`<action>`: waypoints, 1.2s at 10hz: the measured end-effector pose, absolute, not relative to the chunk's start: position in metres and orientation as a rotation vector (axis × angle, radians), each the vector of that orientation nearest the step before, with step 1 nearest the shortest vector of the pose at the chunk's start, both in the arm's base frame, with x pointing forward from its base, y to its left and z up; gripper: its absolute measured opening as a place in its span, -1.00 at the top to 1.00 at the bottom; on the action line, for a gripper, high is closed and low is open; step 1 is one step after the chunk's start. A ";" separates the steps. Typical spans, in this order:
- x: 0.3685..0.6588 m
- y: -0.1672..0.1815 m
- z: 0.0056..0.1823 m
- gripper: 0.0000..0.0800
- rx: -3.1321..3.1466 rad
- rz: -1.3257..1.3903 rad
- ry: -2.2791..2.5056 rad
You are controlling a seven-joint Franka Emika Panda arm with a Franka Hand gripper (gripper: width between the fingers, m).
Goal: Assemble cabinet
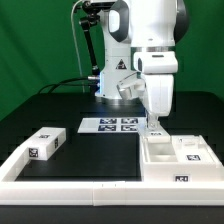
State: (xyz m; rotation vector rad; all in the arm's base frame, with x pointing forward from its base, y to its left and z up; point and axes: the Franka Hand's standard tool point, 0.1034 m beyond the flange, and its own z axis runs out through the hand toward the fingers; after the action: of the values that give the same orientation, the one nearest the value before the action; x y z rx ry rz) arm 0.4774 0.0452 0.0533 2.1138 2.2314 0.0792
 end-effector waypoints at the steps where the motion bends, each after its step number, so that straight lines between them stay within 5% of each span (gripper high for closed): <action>1: 0.482 0.044 0.054 0.83 2.113 0.069 2.232; 12: 0.503 0.041 0.057 0.83 2.106 -0.013 2.253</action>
Offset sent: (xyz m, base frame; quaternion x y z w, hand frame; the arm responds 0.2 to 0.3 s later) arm 0.0286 0.0004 -0.0014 0.0071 -0.0036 -0.0471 0.9989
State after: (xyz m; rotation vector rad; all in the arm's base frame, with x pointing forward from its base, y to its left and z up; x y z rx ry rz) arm 0.5034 0.0409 0.0574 2.1065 2.2526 -0.0133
